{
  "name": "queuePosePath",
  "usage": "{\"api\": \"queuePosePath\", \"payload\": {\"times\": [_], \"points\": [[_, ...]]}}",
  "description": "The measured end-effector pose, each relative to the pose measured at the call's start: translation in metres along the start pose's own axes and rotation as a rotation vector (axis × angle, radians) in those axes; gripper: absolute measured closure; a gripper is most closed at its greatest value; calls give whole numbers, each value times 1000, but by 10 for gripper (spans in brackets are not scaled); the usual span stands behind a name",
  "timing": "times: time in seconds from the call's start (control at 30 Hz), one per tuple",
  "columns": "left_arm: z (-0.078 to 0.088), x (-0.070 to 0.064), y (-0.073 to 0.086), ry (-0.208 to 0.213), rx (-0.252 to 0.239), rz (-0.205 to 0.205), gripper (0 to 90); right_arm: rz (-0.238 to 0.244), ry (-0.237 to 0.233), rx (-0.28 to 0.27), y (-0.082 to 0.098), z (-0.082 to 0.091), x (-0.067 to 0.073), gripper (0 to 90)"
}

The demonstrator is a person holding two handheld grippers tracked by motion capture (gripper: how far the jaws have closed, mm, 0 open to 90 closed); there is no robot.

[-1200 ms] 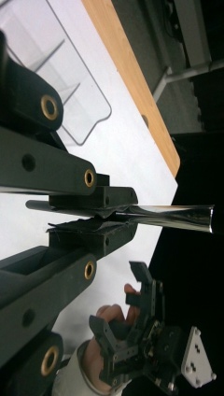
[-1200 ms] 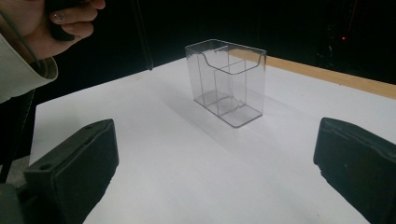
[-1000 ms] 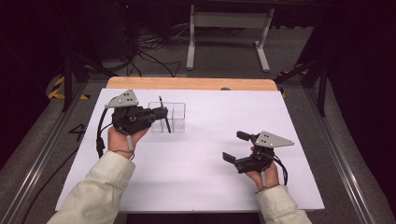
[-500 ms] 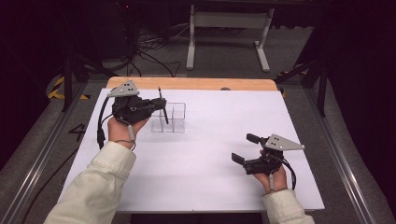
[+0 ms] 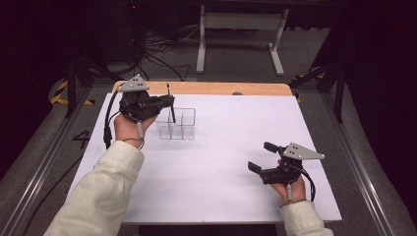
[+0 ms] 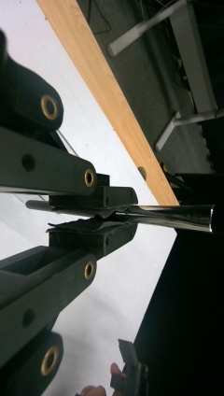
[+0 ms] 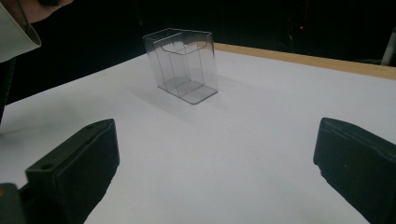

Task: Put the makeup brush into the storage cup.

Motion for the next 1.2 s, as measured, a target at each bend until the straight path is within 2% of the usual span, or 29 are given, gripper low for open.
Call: {"api": "queuePosePath", "payload": {"times": [0.4,0.5,0.7,0.83,0.93,1.2], "points": [[-12,20,-1,-38,40,9,833,-5,1,-12,-1,1,0,14],[-16,22,0,-42,52,1,833,-4,-3,-12,-1,0,1,14],[-21,27,3,-47,64,11,833,-7,-8,-12,-1,0,1,14],[-25,29,6,-31,69,6,833,-8,-10,-11,-1,0,1,14],[-30,34,11,-38,85,7,833,-8,-10,-13,-2,-1,2,14],[-39,41,22,-56,84,22,833,-13,-17,-22,-3,1,1,14]]}}
Point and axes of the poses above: each handheld gripper's, and its own axes: z roughly backward along the jaws, y roughly out of its underside, x roughly to its left, the point moved 8 cm from there along -z, roughly forward along the jaws, and after that the axes turned 5 degrees about -x, right-handed, at the moved point
